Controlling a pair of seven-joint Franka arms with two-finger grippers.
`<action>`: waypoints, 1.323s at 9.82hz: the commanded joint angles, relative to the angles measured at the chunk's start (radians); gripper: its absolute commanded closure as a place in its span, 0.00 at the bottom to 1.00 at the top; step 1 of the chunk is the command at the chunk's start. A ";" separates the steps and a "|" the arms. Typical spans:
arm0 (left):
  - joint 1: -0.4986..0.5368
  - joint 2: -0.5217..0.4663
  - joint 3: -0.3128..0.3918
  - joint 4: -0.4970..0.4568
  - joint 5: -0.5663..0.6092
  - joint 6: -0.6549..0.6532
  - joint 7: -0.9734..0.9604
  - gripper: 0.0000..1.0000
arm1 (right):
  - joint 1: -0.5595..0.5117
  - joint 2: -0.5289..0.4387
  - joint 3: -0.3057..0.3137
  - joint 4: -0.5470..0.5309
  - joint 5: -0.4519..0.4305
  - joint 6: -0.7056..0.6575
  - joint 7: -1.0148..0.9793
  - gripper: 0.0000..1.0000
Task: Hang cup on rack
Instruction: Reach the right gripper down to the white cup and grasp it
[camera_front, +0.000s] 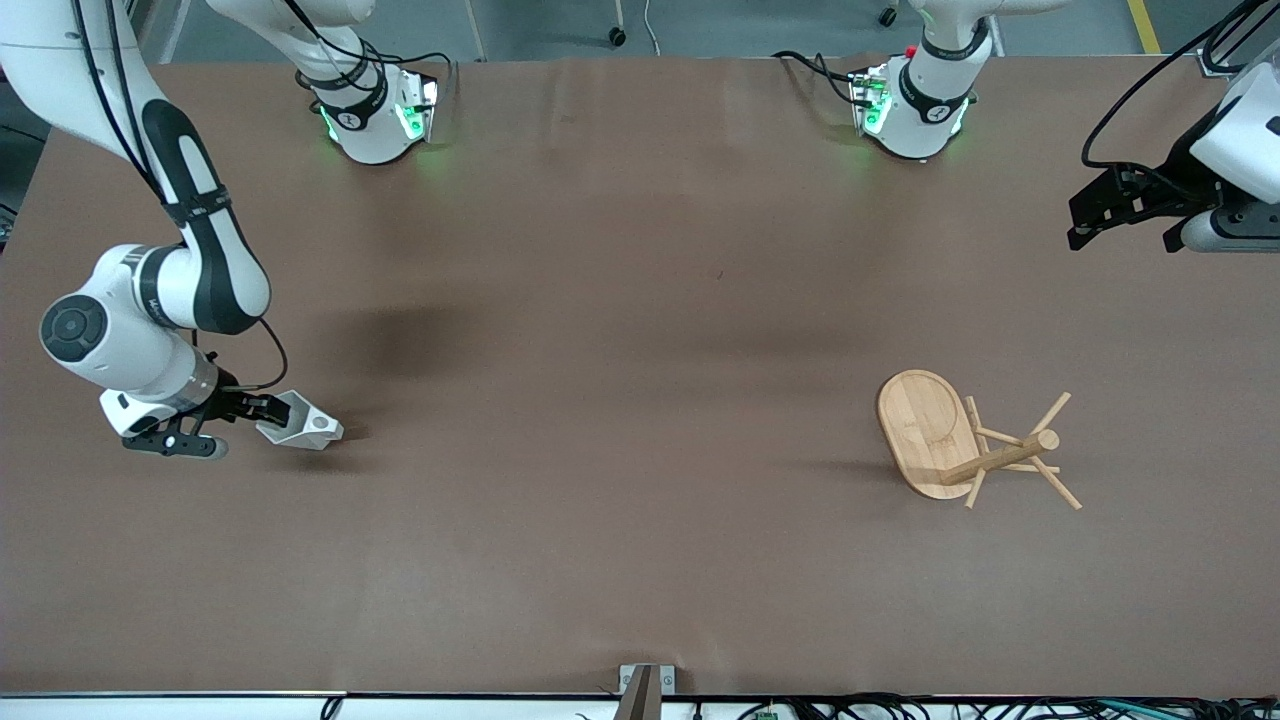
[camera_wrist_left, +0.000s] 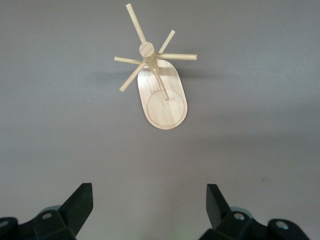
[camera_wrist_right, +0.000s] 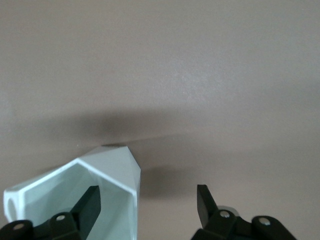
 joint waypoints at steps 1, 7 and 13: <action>0.002 0.026 -0.001 0.000 -0.011 -0.004 0.003 0.00 | -0.009 0.001 0.012 -0.013 0.010 0.020 -0.009 0.33; 0.002 0.029 -0.001 0.000 -0.008 -0.003 0.002 0.00 | -0.006 -0.034 0.014 -0.015 0.011 -0.040 -0.001 0.96; 0.001 0.039 -0.001 0.000 0.008 -0.003 -0.001 0.00 | 0.101 -0.151 0.023 0.022 0.025 -0.109 0.092 1.00</action>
